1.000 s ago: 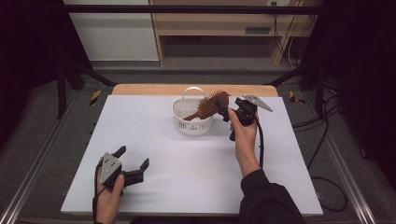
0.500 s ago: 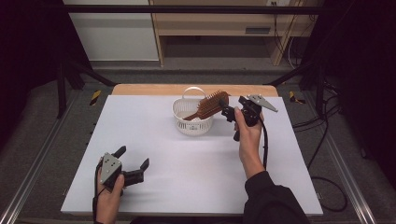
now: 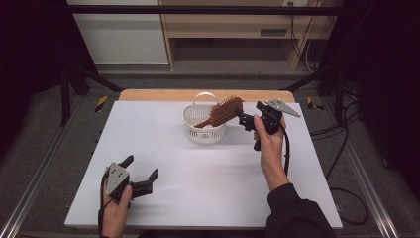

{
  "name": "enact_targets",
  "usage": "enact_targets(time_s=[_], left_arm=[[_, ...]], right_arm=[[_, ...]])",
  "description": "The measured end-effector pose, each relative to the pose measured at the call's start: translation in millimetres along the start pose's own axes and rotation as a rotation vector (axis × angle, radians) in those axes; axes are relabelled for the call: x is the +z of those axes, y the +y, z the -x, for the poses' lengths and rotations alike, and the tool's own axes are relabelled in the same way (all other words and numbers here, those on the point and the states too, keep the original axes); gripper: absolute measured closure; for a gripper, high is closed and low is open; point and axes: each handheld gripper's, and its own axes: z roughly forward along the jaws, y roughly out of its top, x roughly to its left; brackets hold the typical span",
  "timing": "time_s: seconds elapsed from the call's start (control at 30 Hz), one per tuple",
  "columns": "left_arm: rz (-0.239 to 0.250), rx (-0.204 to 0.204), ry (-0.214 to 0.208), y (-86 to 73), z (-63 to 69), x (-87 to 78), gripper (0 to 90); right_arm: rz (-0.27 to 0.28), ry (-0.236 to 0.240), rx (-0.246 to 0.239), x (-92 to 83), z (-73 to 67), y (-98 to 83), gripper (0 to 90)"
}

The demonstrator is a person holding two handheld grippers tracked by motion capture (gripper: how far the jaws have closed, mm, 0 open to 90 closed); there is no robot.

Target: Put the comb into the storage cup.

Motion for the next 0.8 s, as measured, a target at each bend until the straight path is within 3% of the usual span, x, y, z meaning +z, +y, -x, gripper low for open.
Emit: enact_targets(time_s=[0.3, 0.47, 0.8], left_arm=[[0.003, -0.005, 0.002, -0.1, -2.0, -0.9, 1.8], [0.006, -0.010, 0.010, -0.2, -4.7, -2.1, 1.8], [0.010, -0.017, 0.024, -0.4, -9.5, -4.9, 1.8]], right_arm=[[0.003, 0.010, -0.040, -11.3, -0.3, 7.7, 4.9], [0.031, 0.002, -0.058, -19.1, 0.9, 12.1, 5.1], [0.088, -0.051, -0.120, -32.2, 6.3, 15.1, 4.5]])
